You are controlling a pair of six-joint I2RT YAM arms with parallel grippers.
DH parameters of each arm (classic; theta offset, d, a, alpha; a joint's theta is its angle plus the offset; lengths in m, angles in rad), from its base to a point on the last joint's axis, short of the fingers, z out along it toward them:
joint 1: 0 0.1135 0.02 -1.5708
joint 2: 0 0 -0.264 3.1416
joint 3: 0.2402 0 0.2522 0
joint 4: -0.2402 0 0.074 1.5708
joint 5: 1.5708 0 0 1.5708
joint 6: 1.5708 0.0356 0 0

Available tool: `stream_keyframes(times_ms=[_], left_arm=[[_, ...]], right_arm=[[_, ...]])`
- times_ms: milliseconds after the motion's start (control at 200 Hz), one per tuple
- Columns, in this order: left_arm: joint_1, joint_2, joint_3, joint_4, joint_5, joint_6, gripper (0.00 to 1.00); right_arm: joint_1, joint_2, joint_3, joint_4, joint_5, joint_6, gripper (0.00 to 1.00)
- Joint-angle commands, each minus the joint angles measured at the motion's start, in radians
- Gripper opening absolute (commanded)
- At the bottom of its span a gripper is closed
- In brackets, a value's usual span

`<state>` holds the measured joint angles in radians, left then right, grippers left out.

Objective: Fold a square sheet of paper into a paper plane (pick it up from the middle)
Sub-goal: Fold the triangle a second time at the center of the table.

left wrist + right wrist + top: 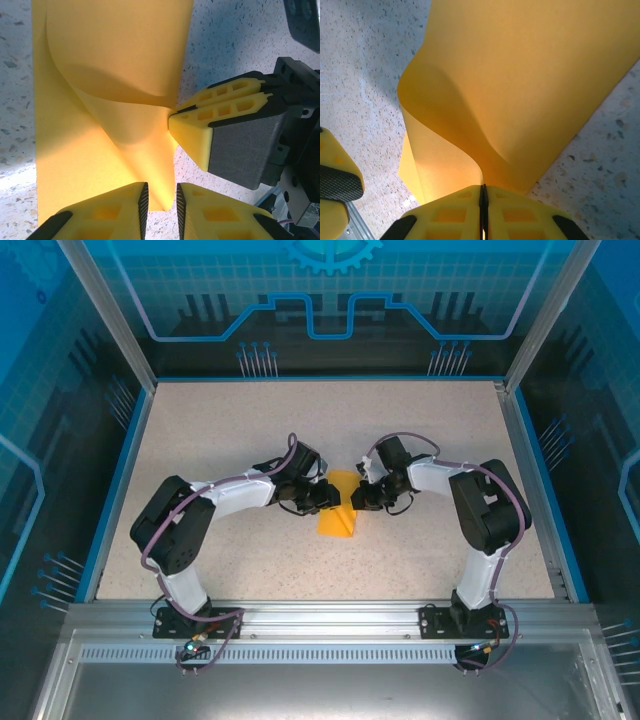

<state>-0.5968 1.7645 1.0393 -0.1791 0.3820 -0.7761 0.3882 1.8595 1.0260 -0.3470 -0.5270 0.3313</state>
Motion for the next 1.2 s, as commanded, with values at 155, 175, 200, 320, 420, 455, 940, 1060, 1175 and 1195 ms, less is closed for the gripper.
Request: stream_keyframes(times_ms=[155,175,200,320,420,455,940,1060,1175,1195], left_arm=[[-0.011,0.019,0.028,-0.034,0.017,0.028,0.22],[-0.012,0.019,0.027,-0.034,0.017,0.028,0.21],[-0.011,0.018,0.027,-0.034,0.017,0.028,0.2],[-0.011,0.018,0.028,-0.033,0.017,0.024,0.17],[-0.012,0.016,0.027,-0.032,0.017,0.021,0.1],[-0.012,0.017,0.025,-0.03,0.017,0.021,0.07],[-0.011,0.021,0.016,0.005,0.03,-0.008,0.0],[-0.011,0.027,0.015,0.02,0.04,-0.019,0.0],[-0.012,0.035,0.018,0.036,0.049,-0.028,0.0],[-0.012,0.036,0.018,0.038,0.049,-0.028,0.0]], right_arm=[[0.007,0.033,0.033,-0.032,0.007,-0.028,0.11],[0.007,0.034,0.034,-0.033,0.006,-0.028,0.11],[0.008,0.033,0.034,-0.033,0.004,-0.028,0.11],[0.011,0.037,0.039,-0.035,0.004,-0.028,0.11],[0.011,0.041,0.042,-0.037,0.007,-0.026,0.11],[0.011,0.041,0.041,-0.036,0.008,-0.026,0.11],[0.011,0.052,0.043,-0.041,0.026,-0.023,0.11],[0.011,0.056,0.043,-0.041,0.029,-0.021,0.11],[0.012,0.057,0.043,-0.036,0.026,-0.02,0.11],[0.012,0.057,0.042,-0.037,0.025,-0.02,0.11]])
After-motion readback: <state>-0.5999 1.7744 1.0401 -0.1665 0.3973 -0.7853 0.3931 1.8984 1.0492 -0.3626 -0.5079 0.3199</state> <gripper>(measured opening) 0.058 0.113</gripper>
